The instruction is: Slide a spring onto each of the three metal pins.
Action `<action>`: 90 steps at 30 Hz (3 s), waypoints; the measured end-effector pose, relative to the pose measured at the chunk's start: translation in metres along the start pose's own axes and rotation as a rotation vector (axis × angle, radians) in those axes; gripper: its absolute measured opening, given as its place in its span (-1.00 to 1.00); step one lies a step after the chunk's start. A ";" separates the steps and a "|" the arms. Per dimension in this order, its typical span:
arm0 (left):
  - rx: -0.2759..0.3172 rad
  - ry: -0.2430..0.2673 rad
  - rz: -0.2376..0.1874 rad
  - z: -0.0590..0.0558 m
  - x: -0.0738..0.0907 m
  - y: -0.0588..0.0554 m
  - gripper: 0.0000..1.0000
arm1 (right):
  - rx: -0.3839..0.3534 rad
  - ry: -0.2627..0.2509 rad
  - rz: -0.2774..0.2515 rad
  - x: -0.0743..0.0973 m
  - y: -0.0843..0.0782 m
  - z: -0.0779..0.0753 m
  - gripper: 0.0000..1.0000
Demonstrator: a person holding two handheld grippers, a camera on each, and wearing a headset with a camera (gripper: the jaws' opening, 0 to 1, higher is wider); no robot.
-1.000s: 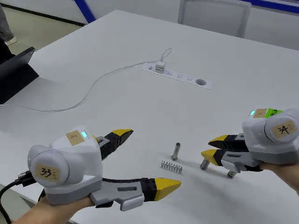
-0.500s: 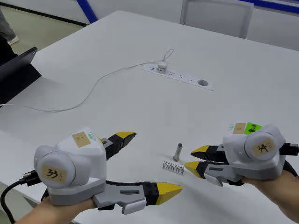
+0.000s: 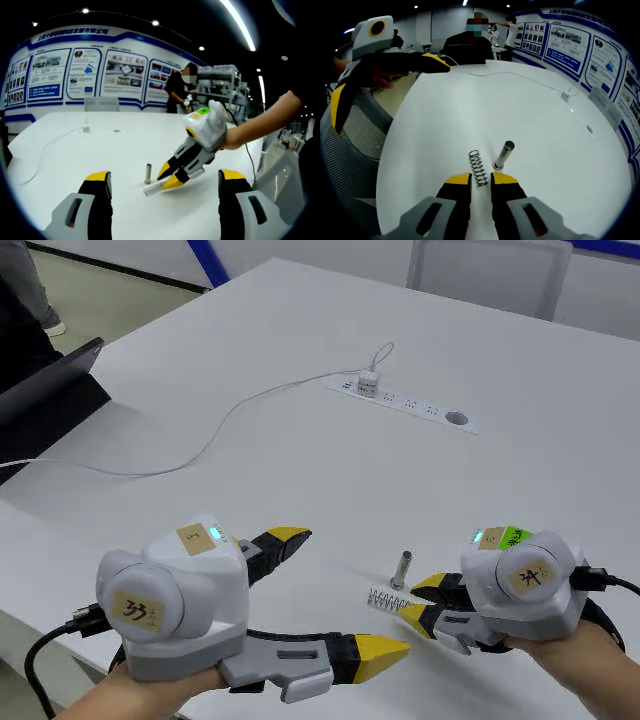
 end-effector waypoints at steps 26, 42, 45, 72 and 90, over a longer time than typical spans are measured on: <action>-0.023 -0.024 0.055 -0.003 -0.004 -0.008 0.68 | -0.067 0.031 0.030 0.006 -0.004 0.005 -0.79; -0.077 -0.108 0.063 -0.030 -0.011 0.004 0.58 | 0.151 0.058 -0.085 0.091 0.008 0.023 -0.79; -0.087 -0.152 0.057 -0.040 -0.014 0.009 0.47 | 0.150 0.084 -0.101 0.102 0.007 0.030 -0.79; -0.218 -0.334 0.130 -0.086 -0.010 0.015 -0.54 | 0.486 0.184 -0.163 0.143 0.020 0.082 -0.79; -0.377 -0.375 0.100 -0.102 -0.013 0.020 -0.80 | 0.500 0.173 -0.195 0.155 0.015 0.076 -0.76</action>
Point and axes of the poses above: the centre of the closed fingertips' face, and the gripper's own axes: x roughly backward along the fingers, z roughly to its left, y roughly out of its top, the point moved 4 cm from there along x, roughly backward along the fingers, and after that the axes turned 6 degrees about z, right-handed, at the moved point
